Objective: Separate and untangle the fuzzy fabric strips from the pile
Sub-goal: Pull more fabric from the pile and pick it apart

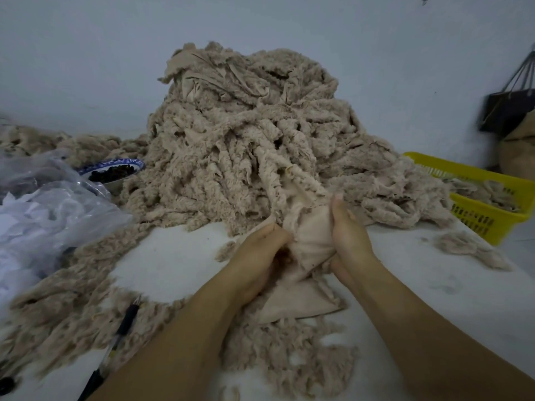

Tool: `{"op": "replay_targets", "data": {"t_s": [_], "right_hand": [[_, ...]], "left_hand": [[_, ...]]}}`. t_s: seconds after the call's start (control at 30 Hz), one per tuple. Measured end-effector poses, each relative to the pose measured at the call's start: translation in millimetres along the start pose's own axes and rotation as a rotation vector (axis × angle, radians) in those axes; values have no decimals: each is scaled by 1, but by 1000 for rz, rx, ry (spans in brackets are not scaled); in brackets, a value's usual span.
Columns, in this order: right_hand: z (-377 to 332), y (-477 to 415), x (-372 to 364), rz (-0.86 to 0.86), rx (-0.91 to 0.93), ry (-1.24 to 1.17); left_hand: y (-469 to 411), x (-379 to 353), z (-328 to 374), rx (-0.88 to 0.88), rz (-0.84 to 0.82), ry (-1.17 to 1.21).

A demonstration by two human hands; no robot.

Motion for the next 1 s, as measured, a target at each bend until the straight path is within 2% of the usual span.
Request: {"op": "replay_targets", "data": {"t_s": [0.1,0.17,0.3,0.4,0.47,0.53,0.6,0.63,0.73,0.8,0.87,1.0], "right_hand": [[1,7,-7,-84,69,146],[2,12,-13,-164,152,270],[7,24,-27,-311,281,469],[6,30,-36,-418,387,499],[4,31,-37,-437,401,467],[3,33,-38,-465,404,456],[5,32,-34,-475,373,450],[6,29,-29,-459,337,418],[2,18,-14,-320,163,214],[3,13,-10,-268,90,161],[5,10,-9,-212,105,172],[2,2,-2,-1,94,68]], "left_hand": [[0,-7,4,91,-112,185],[3,-11,6,154,-123,204],[-1,-2,11,123,11,339],[-2,2,15,118,75,491],[-2,5,17,106,146,580],[-7,16,21,77,207,809],[-12,40,30,-26,283,1031],[-14,49,33,-75,311,1047],[-16,42,27,-37,243,857],[-16,24,17,2,205,543],[-17,11,10,15,140,209],[-6,3,4,3,-144,-505]]}}
Point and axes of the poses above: each hand's wrist, its own y-axis away from the middle knuckle, its own x-axis out of the back of the hand, z = x × y, the point moved 3 cm from there along -y, towards the middle knuckle, and after that the axes turned 13 degrees about y, right-handed, at the moved point
